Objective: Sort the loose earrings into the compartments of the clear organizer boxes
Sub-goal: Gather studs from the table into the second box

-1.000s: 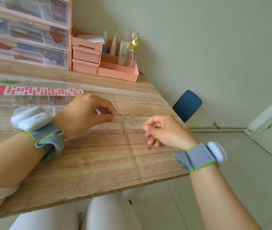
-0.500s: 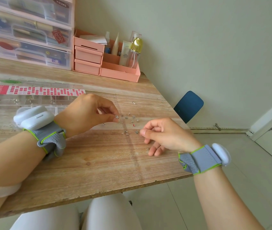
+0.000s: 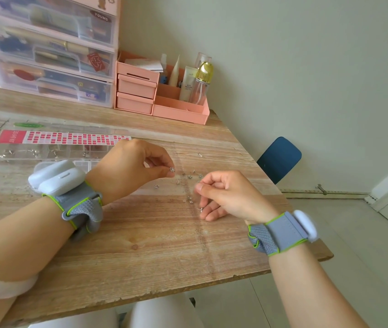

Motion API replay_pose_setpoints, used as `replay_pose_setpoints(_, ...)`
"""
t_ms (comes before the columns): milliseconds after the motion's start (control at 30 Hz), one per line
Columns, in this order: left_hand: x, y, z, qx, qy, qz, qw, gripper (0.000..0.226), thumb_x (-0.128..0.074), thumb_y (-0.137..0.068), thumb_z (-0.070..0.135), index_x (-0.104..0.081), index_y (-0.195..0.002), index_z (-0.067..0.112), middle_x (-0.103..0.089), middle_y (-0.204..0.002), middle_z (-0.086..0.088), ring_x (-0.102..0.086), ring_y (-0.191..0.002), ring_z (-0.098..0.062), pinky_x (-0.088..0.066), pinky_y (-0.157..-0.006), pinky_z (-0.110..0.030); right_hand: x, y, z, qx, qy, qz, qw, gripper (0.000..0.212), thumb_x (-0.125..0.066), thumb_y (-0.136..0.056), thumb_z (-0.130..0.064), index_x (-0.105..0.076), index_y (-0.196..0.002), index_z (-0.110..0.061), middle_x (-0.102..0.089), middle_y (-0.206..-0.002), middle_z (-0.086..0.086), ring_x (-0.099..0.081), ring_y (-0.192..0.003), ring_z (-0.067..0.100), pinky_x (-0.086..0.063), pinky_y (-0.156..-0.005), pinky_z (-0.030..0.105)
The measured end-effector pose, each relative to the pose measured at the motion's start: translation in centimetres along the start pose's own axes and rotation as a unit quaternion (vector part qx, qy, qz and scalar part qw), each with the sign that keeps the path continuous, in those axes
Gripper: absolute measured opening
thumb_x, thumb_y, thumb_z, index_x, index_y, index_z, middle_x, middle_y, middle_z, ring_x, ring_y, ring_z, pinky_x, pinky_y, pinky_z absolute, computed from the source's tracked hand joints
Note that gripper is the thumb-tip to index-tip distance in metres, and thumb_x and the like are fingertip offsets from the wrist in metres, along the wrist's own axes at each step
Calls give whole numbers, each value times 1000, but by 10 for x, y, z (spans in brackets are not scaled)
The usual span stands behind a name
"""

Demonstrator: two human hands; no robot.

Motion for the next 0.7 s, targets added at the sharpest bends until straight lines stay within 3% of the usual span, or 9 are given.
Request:
replay_pose_setpoints(100, 2, -1, -3, 16, -3, 10, 1000, 2, -72, -73, 23, -71, -75, 23, -65, -71, 17, -56, -76, 11, -39, -64, 1, 3, -4, -3, 21, -3, 17, 1000, 11, -54, -92, -11, -57, -84, -4, -56, -61, 8, -60, -42, 13, -48, -39, 19)
replay_pose_setpoints(300, 3, -3, -7, 42, 0, 26, 999, 3, -72, -74, 20, -70, -75, 23, -63, -68, 18, -55, -69, 16, -37, -63, 3, 29, -21, -8, 92, 79, 148, 982, 16, -56, -91, -16, -63, -86, -2, -55, -53, 1, -46, -32, 5, -29, -31, 15)
replay_pose_setpoints(533, 1, -3, -10, 54, -4, 25, 998, 4, -72, -74, 21, -71, -76, 24, -64, -70, 18, -56, -72, 13, -38, -63, 3, 37, -47, 1, 92, 103, 173, 975, 17, -58, -89, -19, -64, -79, -7, -56, -53, -1, -44, -38, 9, -28, -34, 10)
replay_pose_setpoints(600, 1, -3, -10, 59, 0, 25, 998, 5, -72, -74, 21, -70, -75, 25, -64, -69, 18, -56, -71, 13, -38, -63, 2, 37, -52, 3, 98, 114, 182, 972, 17, -60, -88, -21, -66, -80, -7, -57, -53, -2, -45, -42, 8, -29, -38, 10)
replay_pose_setpoints(700, 1, -3, -10, 69, 10, 30, 997, 6, -72, -74, 21, -70, -73, 27, -64, -67, 17, -56, -70, 13, -38, -61, 2, 36, -57, 8, 128, 143, 203, 960, 15, -64, -85, -23, -68, -75, -13, -64, -61, 1, -51, -53, 7, -41, -55, 21)
Point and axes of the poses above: each hand's wrist, its own y-axis away from the middle knuckle, its own x-axis out of the back of the hand, z = x × y, the point moved 4 cm from there along -y, towards the middle knuckle
